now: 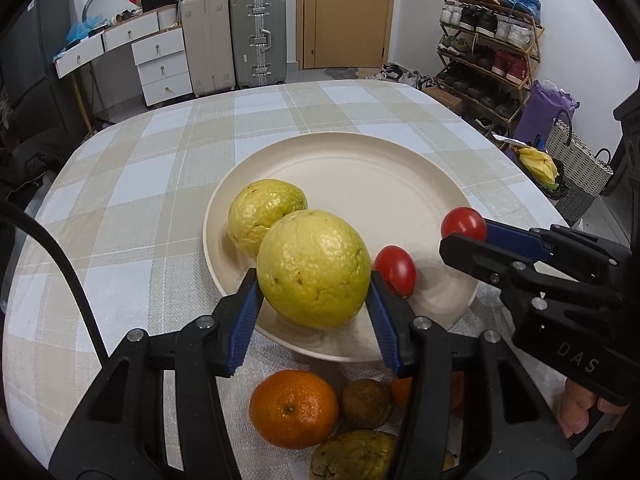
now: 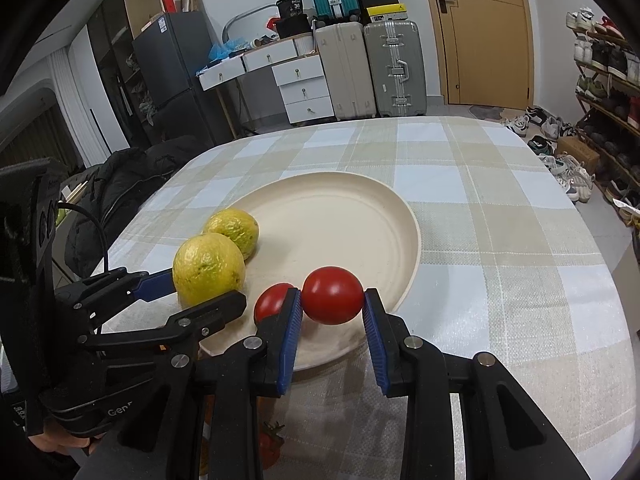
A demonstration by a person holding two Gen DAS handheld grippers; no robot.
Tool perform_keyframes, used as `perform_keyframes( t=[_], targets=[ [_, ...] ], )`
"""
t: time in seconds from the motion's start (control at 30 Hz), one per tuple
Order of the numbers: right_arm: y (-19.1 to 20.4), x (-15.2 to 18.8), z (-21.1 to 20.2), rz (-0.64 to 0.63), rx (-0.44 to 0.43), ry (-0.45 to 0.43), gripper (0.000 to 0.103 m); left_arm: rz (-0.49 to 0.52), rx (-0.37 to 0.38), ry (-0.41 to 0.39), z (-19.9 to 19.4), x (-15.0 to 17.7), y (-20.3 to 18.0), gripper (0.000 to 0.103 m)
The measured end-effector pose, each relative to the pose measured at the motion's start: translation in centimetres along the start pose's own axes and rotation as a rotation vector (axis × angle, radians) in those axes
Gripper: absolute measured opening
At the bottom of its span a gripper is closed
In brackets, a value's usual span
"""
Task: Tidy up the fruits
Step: 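Carry both onto the white plate and open both tools to release them, then withdraw both open tools from the plate toward the remaining fruit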
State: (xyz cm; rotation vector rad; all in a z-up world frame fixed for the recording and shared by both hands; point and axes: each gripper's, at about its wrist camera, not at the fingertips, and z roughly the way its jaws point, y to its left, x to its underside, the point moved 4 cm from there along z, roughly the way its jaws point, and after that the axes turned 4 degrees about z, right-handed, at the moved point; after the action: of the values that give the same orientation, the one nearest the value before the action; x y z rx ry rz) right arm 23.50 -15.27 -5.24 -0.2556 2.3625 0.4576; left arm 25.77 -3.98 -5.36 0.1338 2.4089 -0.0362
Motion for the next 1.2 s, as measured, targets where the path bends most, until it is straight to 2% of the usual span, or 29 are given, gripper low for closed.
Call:
perform_keyframes(
  t=[0.37, 0.4, 0.5, 0.63, 0.77, 0.8, 0.87, 0.9, 0.93, 1.13, 1.2],
  targets=[
    [-0.1, -0.3, 0.7, -0.021, 0.005, 0.005, 0.032, -0.01, 0.007, 0.015, 0.9, -0.3, 0.0, 0.05],
    [-0.1, -0.3, 0.5, -0.021, 0.006, -0.004, 0.034, -0.007, 0.01, 0.014, 0.8, -0.3, 0.0, 0.05],
    [-0.2, -0.3, -0.2, -0.018, 0.006, -0.023, 0.049, -0.012, 0.022, 0.009, 0.3, -0.1, 0.1, 0.05],
    [0.0, -0.2, -1.1, -0.035, 0.017, -0.041, 0.05, -0.011, 0.026, -0.002, -0.5, 0.1, 0.0, 0.052],
    [0.3, 0.4, -2.0, -0.047, 0.012, -0.034, 0.053, -0.02, 0.031, -0.033, -2.2, 0.5, 0.2, 0.07],
    [0.3, 0.5, -2.1, -0.053, 0.019, -0.032, 0.057, -0.023, 0.033, -0.043, -2.7, 0.7, 0.3, 0.071],
    [0.5, 0.7, -2.5, -0.063, 0.032, -0.035, 0.073, -0.029, 0.023, -0.055, -3.7, 1.0, 0.6, 0.074],
    [0.5, 0.9, -2.8, -0.064, 0.028, -0.039, 0.087, -0.032, 0.02, -0.061, -4.2, 1.2, 0.8, 0.076],
    [0.6, 1.0, -3.2, -0.06, 0.022, -0.048, 0.094, -0.038, 0.021, -0.068, -4.6, 1.4, 1.0, 0.08],
    [0.5, 1.7, -5.0, -0.027, -0.001, -0.081, 0.103, -0.079, 0.041, -0.095, -7.3, 3.0, 2.1, 0.086],
    [0.6, 1.8, -5.5, -0.03, -0.011, -0.08, 0.103, -0.083, 0.021, -0.115, -8.2, 3.5, 2.4, 0.093]
  ],
)
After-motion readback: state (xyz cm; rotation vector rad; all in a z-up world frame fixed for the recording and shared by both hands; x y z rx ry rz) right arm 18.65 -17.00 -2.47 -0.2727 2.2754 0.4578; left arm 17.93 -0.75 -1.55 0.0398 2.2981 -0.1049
